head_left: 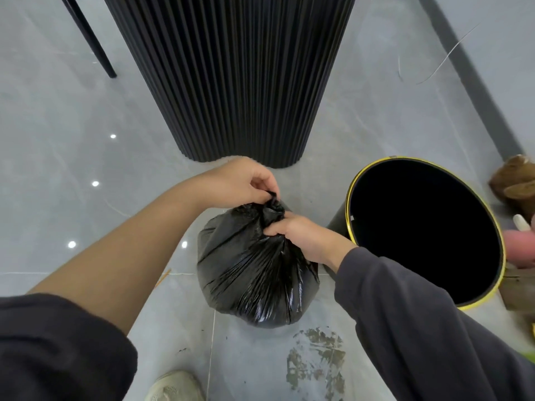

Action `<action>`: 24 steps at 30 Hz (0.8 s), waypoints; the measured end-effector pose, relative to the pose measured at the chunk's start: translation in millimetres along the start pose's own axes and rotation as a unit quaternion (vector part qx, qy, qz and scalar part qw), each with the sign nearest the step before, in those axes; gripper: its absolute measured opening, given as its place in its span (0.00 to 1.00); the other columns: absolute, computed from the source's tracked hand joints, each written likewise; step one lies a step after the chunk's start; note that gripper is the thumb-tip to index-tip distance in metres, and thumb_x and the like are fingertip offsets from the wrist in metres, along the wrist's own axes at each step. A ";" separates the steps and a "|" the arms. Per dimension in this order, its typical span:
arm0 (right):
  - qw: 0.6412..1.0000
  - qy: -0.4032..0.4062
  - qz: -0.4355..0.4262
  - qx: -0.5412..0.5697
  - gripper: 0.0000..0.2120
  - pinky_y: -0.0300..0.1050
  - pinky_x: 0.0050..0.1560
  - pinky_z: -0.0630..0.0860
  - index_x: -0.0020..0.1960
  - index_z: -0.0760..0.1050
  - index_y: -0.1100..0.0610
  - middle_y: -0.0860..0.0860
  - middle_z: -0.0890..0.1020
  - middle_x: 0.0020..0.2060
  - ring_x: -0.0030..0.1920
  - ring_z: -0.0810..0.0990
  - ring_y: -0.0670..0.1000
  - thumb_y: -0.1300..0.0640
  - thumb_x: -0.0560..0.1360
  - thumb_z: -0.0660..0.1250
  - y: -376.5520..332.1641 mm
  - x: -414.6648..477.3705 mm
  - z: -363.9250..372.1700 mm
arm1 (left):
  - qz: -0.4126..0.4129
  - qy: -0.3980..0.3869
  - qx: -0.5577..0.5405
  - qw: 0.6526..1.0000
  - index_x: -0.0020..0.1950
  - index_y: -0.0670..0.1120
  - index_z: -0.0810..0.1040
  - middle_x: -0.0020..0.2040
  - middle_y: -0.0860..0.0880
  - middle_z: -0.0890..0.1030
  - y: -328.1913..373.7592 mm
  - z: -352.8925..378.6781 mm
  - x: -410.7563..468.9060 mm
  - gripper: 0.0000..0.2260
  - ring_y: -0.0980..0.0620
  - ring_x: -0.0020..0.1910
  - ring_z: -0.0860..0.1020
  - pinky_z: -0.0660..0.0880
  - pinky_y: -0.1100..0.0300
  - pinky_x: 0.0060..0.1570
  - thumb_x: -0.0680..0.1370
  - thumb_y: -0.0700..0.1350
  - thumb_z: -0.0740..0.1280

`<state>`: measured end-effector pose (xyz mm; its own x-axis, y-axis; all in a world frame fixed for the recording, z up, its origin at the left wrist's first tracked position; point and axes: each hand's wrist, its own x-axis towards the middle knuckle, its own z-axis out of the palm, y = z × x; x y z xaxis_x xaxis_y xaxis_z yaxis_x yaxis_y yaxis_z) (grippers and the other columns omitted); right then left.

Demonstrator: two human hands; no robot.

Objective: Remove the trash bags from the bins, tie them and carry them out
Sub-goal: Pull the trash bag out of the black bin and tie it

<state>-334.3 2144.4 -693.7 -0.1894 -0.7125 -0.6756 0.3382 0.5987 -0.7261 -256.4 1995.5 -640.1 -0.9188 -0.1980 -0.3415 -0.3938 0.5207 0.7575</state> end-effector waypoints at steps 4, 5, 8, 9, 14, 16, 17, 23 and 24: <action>0.995 0.070 0.024 0.063 0.09 0.51 0.52 0.75 0.49 0.76 0.61 0.58 0.80 0.42 0.43 0.79 0.58 0.63 0.74 0.59 2.5 7.2 -1.0 | -0.045 0.087 -0.078 0.992 0.47 0.49 0.81 0.40 0.56 0.82 -24.8 8.2 2.6 0.04 0.64 0.37 0.79 0.71 0.71 0.39 0.77 0.42 0.67; 0.992 0.087 0.033 0.086 0.09 0.51 0.52 0.74 0.48 0.76 0.62 0.59 0.80 0.42 0.43 0.79 0.58 0.62 0.74 0.58 3.5 9.4 -2.1 | -0.061 0.103 -0.093 0.988 0.48 0.49 0.80 0.43 0.55 0.82 -32.3 9.9 -1.7 0.05 0.63 0.39 0.79 0.71 0.70 0.40 0.78 0.45 0.65; 0.983 0.117 0.052 0.132 0.12 0.47 0.46 0.72 0.40 0.75 0.60 0.56 0.80 0.37 0.38 0.78 0.56 0.56 0.76 0.57 6.1 14.3 -4.3 | -0.047 0.102 -0.097 0.989 0.58 0.51 0.79 0.55 0.57 0.81 -53.9 22.5 -27.4 0.14 0.62 0.54 0.77 0.71 0.65 0.53 0.79 0.55 0.60; 0.981 0.120 0.054 0.142 0.14 0.46 0.45 0.73 0.39 0.76 0.59 0.55 0.81 0.36 0.38 0.79 0.56 0.53 0.77 0.57 5.9 15.3 -4.0 | -0.024 0.092 -0.076 0.993 0.63 0.52 0.76 0.60 0.58 0.78 -58.3 29.3 -37.3 0.19 0.62 0.59 0.75 0.69 0.67 0.58 0.76 0.60 0.61; 0.978 0.114 0.041 0.171 0.16 0.53 0.56 0.78 0.56 0.79 0.60 0.59 0.84 0.51 0.52 0.82 0.58 0.50 0.78 0.60 -7.4 15.7 5.6 | 0.010 0.041 0.083 0.996 0.77 0.54 0.50 0.76 0.54 0.58 -71.9 73.1 -39.5 0.51 0.56 0.76 0.52 0.49 0.53 0.75 0.61 0.75 0.64; 0.980 0.109 0.036 0.162 0.15 0.55 0.59 0.77 0.57 0.78 0.60 0.60 0.83 0.52 0.53 0.82 0.58 0.51 0.79 0.60 -17.0 15.7 11.6 | -0.027 0.079 0.103 0.991 0.76 0.52 0.53 0.74 0.53 0.61 -74.2 85.9 -28.4 0.51 0.53 0.75 0.54 0.49 0.47 0.75 0.60 0.73 0.67; 0.981 0.108 0.029 0.159 0.15 0.55 0.58 0.77 0.59 0.77 0.61 0.59 0.83 0.53 0.53 0.82 0.58 0.52 0.80 0.60 -19.9 15.5 11.2 | -0.040 0.108 0.106 0.988 0.74 0.50 0.59 0.70 0.52 0.66 -74.2 90.6 -22.2 0.47 0.51 0.73 0.59 0.52 0.45 0.73 0.62 0.72 0.66; 0.994 0.074 -0.048 0.060 0.22 0.50 0.48 0.82 0.72 0.63 0.53 0.56 0.77 0.60 0.55 0.81 0.56 0.52 0.80 0.62 -26.0 6.8 -6.6 | -0.095 0.214 -0.023 0.972 0.50 0.45 0.78 0.48 0.51 0.78 -83.0 94.2 -3.1 0.09 0.46 0.56 0.76 0.67 0.45 0.61 0.75 0.48 0.62; 0.993 0.092 -0.064 0.025 0.28 0.51 0.49 0.82 0.75 0.57 0.49 0.54 0.78 0.57 0.52 0.82 0.55 0.52 0.78 0.65 -26.3 1.5 -12.5 | -0.111 0.215 -0.054 0.969 0.50 0.45 0.78 0.48 0.51 0.79 -85.9 93.7 -2.7 0.11 0.46 0.55 0.76 0.68 0.44 0.61 0.75 0.50 0.62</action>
<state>-355.0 2132.1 -677.2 -0.3974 -0.6994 -0.5941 0.3452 0.4859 -0.8030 -217.5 2029.2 -756.4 -0.7285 -0.6352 -0.2566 -0.5619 0.3397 0.7542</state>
